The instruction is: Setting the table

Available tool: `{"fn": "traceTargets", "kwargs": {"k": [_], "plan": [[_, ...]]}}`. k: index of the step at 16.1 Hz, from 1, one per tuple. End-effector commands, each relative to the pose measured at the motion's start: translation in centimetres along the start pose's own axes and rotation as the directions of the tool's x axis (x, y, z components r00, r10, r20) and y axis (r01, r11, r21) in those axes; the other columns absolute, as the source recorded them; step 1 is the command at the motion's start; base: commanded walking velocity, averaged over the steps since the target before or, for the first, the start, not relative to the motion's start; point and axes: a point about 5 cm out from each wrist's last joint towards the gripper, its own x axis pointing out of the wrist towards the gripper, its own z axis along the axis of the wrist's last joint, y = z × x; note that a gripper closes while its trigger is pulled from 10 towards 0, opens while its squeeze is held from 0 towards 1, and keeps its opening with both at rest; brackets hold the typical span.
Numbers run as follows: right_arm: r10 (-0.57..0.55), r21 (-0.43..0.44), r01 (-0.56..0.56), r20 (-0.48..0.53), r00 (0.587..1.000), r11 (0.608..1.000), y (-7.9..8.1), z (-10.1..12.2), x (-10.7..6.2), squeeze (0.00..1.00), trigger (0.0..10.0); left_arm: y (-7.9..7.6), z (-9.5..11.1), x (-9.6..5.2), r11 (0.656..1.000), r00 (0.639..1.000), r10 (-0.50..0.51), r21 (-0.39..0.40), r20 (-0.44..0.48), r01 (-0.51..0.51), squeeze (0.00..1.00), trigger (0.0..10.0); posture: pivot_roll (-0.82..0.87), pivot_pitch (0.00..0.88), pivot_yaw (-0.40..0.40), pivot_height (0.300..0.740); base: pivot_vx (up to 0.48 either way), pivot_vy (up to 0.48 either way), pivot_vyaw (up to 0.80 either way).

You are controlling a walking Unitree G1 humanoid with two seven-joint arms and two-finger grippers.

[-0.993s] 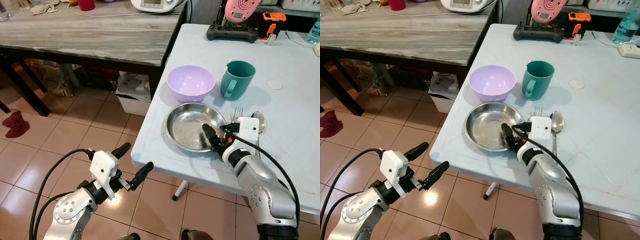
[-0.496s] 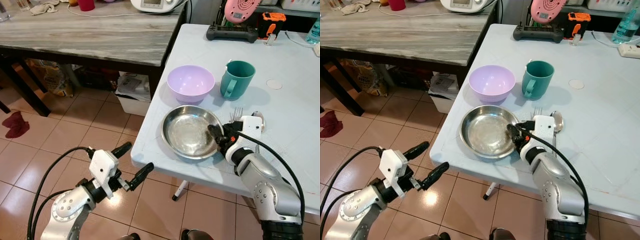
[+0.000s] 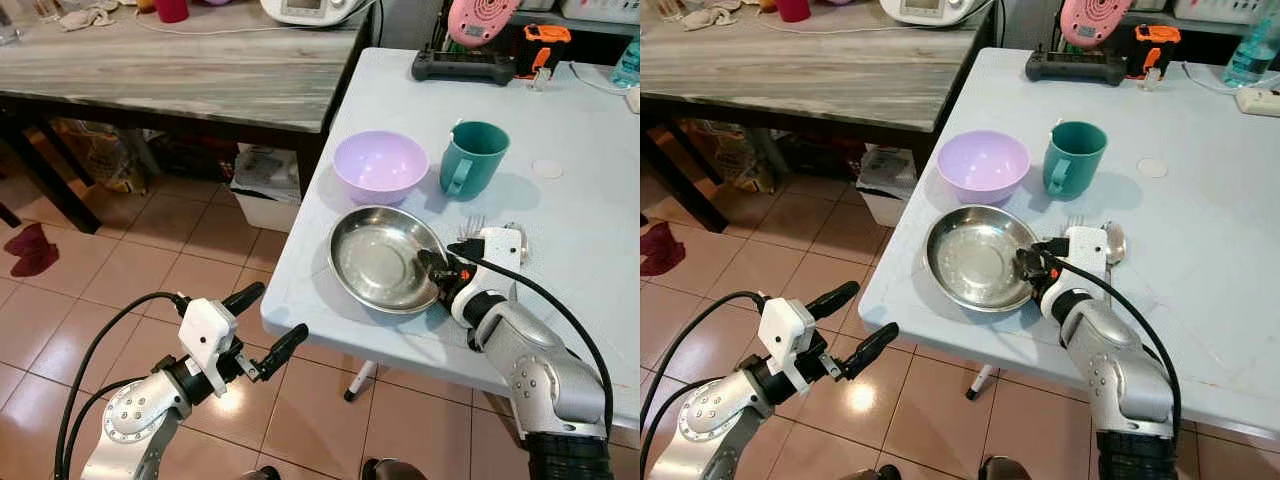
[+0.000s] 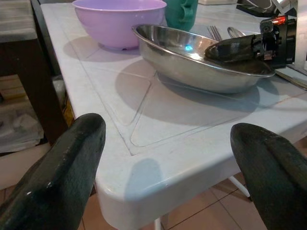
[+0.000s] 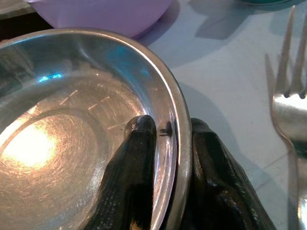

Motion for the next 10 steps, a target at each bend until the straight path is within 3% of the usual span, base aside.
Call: {"fn": "traceTargets", "kwargs": {"k": [1,6,8,9,10], "plan": [[0.001,0.027,0.002,-0.088,0.996,1.0,0.1,-1.7,0.1,0.0,0.0,0.0,0.3,-0.2,1.0,1.0,-0.01,0.015,0.002,0.01,0.0,10.0,-0.12,0.176,0.06,0.74,0.0,0.0,0.0],[-0.018,0.077,0.025,-0.092,0.996,0.997,0.0,-1.7,0.1,0.0,0.0,0.2,1.1,0.1,0.999,1.0,-0.01,0.033,0.017,0.009,0.0,10.0,-0.12,0.174,0.066,0.74,0.0,0.0,0.0],[-0.015,0.101,0.019,-0.042,0.999,0.995,0.4,-1.2,0.0,0.0,0.0,0.9,1.4,0.2,0.998,0.998,0.05,0.035,0.041,-0.051,0.0,10.0,-0.12,0.171,0.065,0.74,0.0,0.0,0.0],[-0.011,0.105,0.013,-0.01,1.0,0.994,0.8,-1.0,-0.1,0.0,6.4,1.5,1.4,0.3,0.994,0.994,0.099,0.042,0.037,-0.1,0.0,10.0,-0.12,0.168,0.066,0.74,0.0,0.0,0.0],[-0.011,0.098,0.007,0.035,0.999,0.995,1.3,-0.7,-0.2,0.0,10.0,2.7,1.3,0.6,0.981,0.982,0.186,0.042,0.029,-0.187,0.0,10.0,-0.12,0.162,0.065,0.74,0.0,0.0,0.0]]}}
